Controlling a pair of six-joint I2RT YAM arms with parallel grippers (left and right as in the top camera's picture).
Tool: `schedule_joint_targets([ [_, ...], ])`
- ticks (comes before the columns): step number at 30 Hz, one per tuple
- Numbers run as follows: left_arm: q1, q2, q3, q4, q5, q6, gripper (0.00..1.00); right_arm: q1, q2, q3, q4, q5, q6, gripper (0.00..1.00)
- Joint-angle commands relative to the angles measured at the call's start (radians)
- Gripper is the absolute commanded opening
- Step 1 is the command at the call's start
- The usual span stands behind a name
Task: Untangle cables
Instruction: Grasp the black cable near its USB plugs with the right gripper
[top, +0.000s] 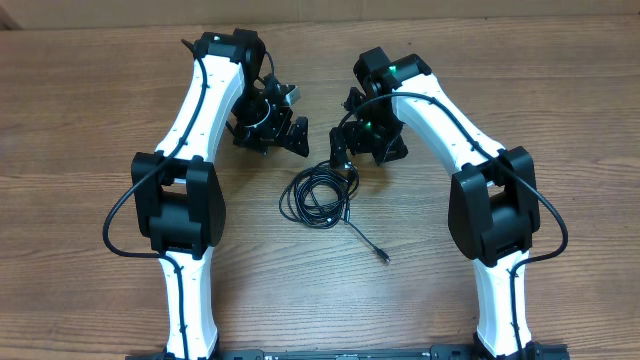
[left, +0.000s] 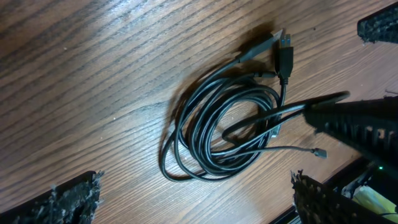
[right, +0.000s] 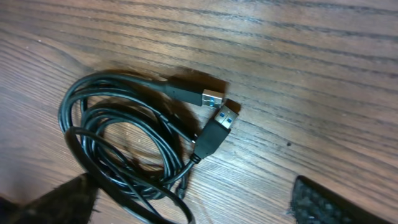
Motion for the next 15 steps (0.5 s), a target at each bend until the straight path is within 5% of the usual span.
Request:
schedule_joint_targets([
  [1, -0.006, 0.005, -0.004, 0.003, -0.014, 0.021, 1.0, -0.002, -0.002, -0.007, -0.003, 0.021, -0.007, 0.91],
  [11, -0.006, 0.005, -0.004, 0.002, -0.04, 0.021, 1.0, -0.002, -0.002, -0.1, -0.021, 0.019, -0.007, 0.81],
  [13, -0.006, 0.005, -0.004, 0.002, -0.04, 0.021, 1.0, -0.002, -0.002, -0.101, -0.018, 0.019, -0.006, 0.58],
  [14, -0.006, 0.005, -0.004, 0.002, -0.04, 0.021, 1.0, -0.002, -0.002, -0.101, -0.018, 0.019, -0.006, 0.28],
  [15, -0.006, 0.005, -0.004, 0.002, -0.04, 0.021, 1.0, -0.002, -0.002, -0.101, -0.018, 0.019, -0.006, 0.16],
])
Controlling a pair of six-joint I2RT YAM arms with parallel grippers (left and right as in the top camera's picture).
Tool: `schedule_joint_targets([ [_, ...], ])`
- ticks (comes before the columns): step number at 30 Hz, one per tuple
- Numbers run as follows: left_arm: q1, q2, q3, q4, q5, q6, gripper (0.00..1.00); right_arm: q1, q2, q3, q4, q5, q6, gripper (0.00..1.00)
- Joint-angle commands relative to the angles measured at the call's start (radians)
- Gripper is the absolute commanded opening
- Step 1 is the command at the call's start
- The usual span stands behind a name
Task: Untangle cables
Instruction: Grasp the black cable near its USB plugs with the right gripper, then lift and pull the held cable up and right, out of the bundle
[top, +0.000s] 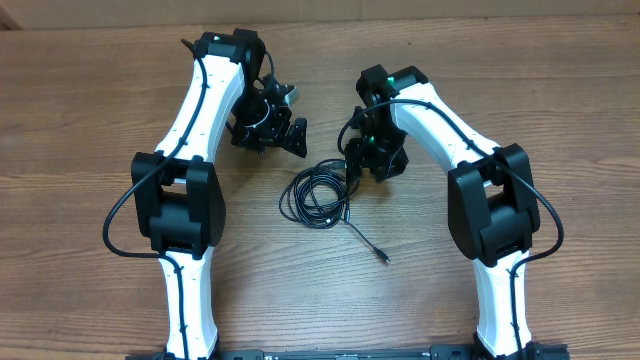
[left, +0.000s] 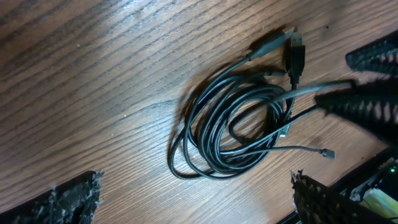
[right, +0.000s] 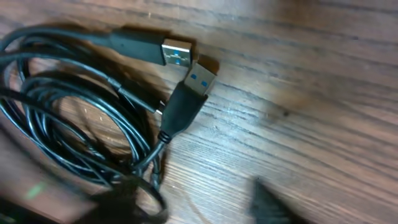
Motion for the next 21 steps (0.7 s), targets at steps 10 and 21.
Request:
schedule_joint_targets([
  [10, -0.006, 0.005, -0.004, 0.012, -0.009, 0.021, 0.99, -0.011, -0.003, 0.09, 0.082, -0.062, 0.005, 0.04],
  [21, -0.006, 0.005, -0.003, 0.035, -0.005, 0.01, 1.0, -0.083, -0.003, 0.724, -0.058, 0.128, 0.003, 0.04],
])
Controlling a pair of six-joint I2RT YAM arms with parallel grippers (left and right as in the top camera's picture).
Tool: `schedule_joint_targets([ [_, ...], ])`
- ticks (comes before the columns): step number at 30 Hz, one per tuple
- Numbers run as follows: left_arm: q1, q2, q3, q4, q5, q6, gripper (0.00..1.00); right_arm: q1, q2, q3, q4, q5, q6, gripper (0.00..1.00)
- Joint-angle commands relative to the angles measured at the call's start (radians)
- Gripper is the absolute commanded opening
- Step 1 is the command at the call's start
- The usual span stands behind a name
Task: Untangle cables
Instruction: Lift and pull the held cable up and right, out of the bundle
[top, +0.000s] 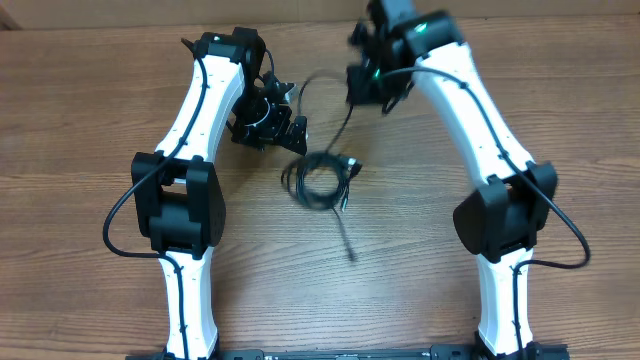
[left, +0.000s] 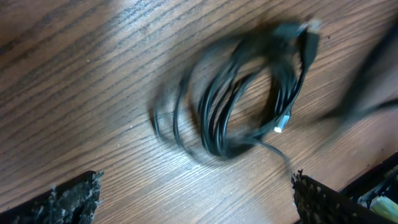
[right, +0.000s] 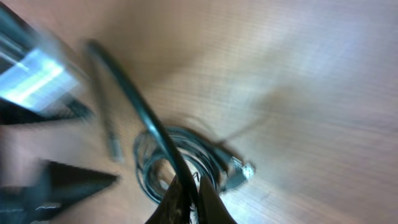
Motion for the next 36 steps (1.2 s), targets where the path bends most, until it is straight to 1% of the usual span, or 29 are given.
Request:
schedule_joint_targets([
  [1, -0.006, 0.005, -0.002, 0.001, 0.001, 0.01, 1.0, -0.034, -0.012, 0.211, -0.029, 0.156, 0.002, 0.04],
  [7, -0.006, 0.005, -0.002, 0.018, 0.002, -0.027, 0.99, -0.061, -0.022, 0.545, -0.075, 0.328, 0.002, 0.04],
  [8, -0.006, 0.005, -0.002, 0.03, 0.002, -0.045, 0.99, -0.062, -0.037, 0.637, -0.066, 0.361, 0.002, 0.04],
  [11, -0.006, 0.005, -0.002, 0.054, 0.004, -0.084, 1.0, -0.062, -0.062, 0.738, -0.049, 0.383, 0.002, 0.04],
  [14, -0.006, 0.005, -0.002, 0.087, 0.043, -0.118, 1.0, -0.062, -0.097, 0.746, -0.034, 0.383, 0.002, 0.04],
  [18, -0.006, 0.005, -0.002, 0.17, 0.227, -0.161, 1.0, -0.062, -0.123, 0.746, -0.048, 0.383, 0.002, 0.04],
  [20, -0.006, 0.005, -0.002, 0.229, 0.334, -0.201, 0.99, -0.062, -0.129, 0.746, -0.047, 0.383, 0.003, 0.04],
  [22, -0.006, 0.005, -0.002, 0.287, 0.401, -0.25, 1.0, -0.061, -0.134, 0.746, -0.039, 0.385, 0.002, 0.04],
  [26, -0.006, 0.005, -0.002, 0.402, 0.452, -0.387, 0.99, -0.061, -0.169, 0.746, 0.012, 0.407, 0.002, 0.04],
  [29, -0.006, 0.005, -0.002, 0.459, 0.472, -0.463, 1.0, -0.061, -0.229, 0.746, 0.071, 0.406, 0.002, 0.04],
  [32, -0.006, 0.005, -0.002, 0.484, 0.559, -0.464, 1.0, -0.061, -0.286, 0.746, 0.097, 0.407, -0.002, 0.04],
  [35, -0.006, 0.005, -0.002, 0.509, 0.697, -0.463, 1.0, -0.061, -0.34, 0.746, 0.099, 0.422, -0.002, 0.04],
  [36, -0.007, 0.003, -0.002, 0.51, 0.71, -0.463, 1.0, -0.061, -0.349, 0.746, 0.097, 0.423, -0.002, 0.04],
])
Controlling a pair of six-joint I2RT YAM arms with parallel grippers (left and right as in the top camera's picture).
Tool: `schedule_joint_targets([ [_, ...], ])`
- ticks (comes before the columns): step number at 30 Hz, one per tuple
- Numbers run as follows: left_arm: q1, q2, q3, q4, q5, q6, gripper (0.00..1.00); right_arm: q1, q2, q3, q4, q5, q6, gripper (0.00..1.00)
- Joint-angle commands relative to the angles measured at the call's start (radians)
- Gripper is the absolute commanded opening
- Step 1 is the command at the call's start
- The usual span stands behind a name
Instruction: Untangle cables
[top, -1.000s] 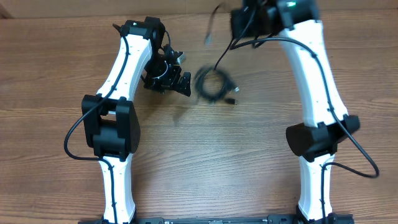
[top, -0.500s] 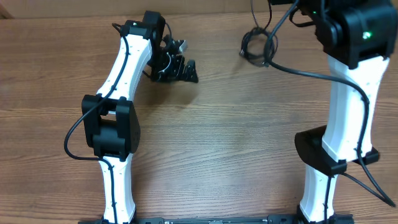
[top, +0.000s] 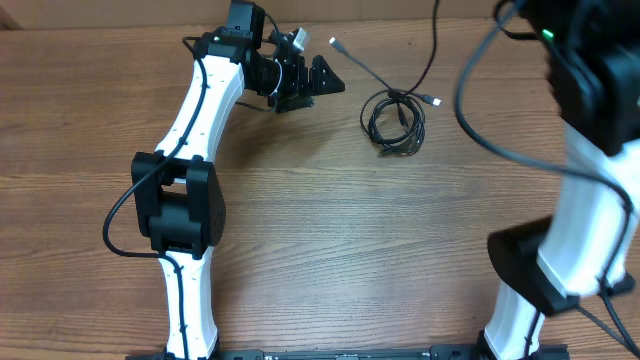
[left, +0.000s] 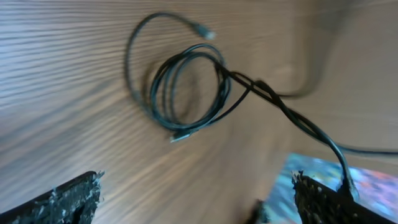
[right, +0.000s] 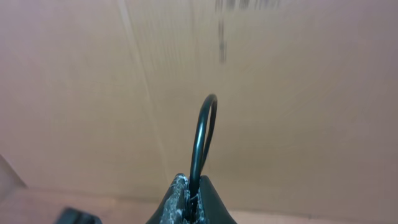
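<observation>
A coil of thin black cables (top: 397, 115) lies at the far side of the wooden table (top: 300, 250). One strand (top: 432, 40) rises from it out of the top of the overhead view. A free end with a small plug (top: 333, 43) trails toward my left gripper (top: 308, 80), which is open and holds nothing. In the left wrist view the coil (left: 186, 93) lies ahead of the open left gripper (left: 196, 208), with a taut strand (left: 298, 121) leading off right. My right gripper (right: 191, 194) is shut on a loop of black cable (right: 204, 134), raised high.
A brown cardboard wall (right: 280, 93) fills the right wrist view. The raised right arm (top: 590, 90) looms large at the right of the overhead view, with its own thick black cable (top: 480, 130) hanging beside it.
The right arm has risen much higher with the strand in its gripper. The coil now lies farther back and to the right. My left gripper has moved to the far edge, still open.
At first my right gripper was open over the coil at mid-table, beside the two USB plugs. Then it was lower, at the coil. Then it was shut on a strand and lifted. Now the strand is held high and the coil sits at the far side.
</observation>
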Motion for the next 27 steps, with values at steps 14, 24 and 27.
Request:
schedule_joint_targets([
  [14, -0.032, -0.095, 0.001, -0.063, -0.074, 0.042, 1.0, 0.003, -0.107, 0.02, -0.116, 0.033, 0.008, 0.04],
  [24, -0.032, -0.332, 0.001, -0.049, -0.385, 0.063, 1.0, 0.003, -0.106, 0.02, -0.179, 0.058, 0.133, 0.04],
  [27, -0.032, -0.385, 0.001, -0.035, -0.475, 0.063, 1.0, 0.003, -0.106, 0.02, -0.179, 0.076, 0.135, 0.04],
])
